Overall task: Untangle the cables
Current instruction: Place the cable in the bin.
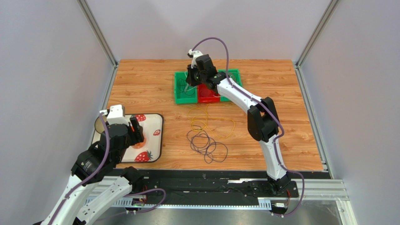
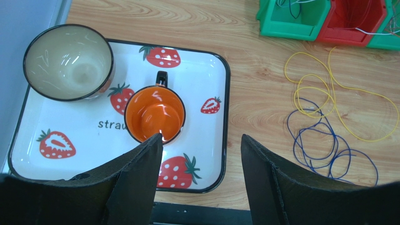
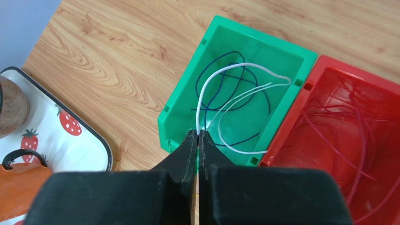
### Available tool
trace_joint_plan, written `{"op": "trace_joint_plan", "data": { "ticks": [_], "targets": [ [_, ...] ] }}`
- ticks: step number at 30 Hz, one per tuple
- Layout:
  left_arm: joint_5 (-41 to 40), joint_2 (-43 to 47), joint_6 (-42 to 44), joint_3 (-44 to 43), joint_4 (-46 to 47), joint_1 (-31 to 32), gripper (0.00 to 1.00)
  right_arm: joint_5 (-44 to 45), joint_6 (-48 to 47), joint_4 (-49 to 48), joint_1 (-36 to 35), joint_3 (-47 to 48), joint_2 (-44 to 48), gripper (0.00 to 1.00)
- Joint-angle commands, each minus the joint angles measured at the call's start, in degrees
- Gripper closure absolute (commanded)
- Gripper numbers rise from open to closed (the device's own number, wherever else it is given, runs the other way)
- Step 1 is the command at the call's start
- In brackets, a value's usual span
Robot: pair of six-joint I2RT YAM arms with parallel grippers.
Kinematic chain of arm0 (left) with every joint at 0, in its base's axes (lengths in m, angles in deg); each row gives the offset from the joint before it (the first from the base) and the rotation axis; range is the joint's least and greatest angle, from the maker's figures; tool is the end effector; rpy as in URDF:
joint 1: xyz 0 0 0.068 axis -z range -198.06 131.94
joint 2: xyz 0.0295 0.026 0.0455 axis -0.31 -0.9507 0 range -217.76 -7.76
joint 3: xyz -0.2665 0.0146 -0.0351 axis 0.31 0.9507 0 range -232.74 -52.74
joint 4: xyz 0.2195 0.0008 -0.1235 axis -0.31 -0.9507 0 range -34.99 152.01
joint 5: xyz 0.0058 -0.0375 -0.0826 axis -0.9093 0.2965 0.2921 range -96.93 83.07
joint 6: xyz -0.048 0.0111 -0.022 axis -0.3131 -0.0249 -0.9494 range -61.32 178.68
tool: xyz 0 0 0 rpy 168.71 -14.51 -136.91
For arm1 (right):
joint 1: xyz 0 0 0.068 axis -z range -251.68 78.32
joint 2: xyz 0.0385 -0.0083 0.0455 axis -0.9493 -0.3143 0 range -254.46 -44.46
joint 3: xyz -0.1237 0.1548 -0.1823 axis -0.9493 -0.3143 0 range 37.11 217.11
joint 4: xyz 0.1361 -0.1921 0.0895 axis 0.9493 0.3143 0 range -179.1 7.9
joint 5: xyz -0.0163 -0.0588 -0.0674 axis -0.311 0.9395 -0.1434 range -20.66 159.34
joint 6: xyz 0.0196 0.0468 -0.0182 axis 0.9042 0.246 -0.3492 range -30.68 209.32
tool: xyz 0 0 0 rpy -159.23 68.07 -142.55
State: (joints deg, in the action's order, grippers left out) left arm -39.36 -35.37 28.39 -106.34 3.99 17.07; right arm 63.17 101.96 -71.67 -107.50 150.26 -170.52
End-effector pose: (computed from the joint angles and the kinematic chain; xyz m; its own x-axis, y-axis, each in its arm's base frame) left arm 0.0620 -0.0202 0.3358 -0.4320 -0.2165 -0.8755 -0.1204 0.9759 -0.1820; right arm 0.4111 0.3015 0.2747 -0.5435 -0.1239 -0.8302 -0.5514 0.7985 0.2418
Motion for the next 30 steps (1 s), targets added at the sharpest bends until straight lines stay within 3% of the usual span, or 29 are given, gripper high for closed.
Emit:
{"op": "trace_joint_plan", "data": {
  "ticks": [1,23,30],
  "targets": [
    [-0.3,-0.6,1.1,0.3,1.3,-0.3,0.30,-2.9,2.5,-0.2,0.5,3.3,-2.6,1.00],
    [0.0,-0.7,1.1,0.3,1.4,-0.6,0.30,-8.3,6.2,3.0,1.3,4.7,-9.1,1.00],
    [0.0,-0.9,1.2,0.3,1.4,-0.8,0.30,-8.1,4.6,4.9,1.1,3.8,-4.8,0.80]
  ]
}}
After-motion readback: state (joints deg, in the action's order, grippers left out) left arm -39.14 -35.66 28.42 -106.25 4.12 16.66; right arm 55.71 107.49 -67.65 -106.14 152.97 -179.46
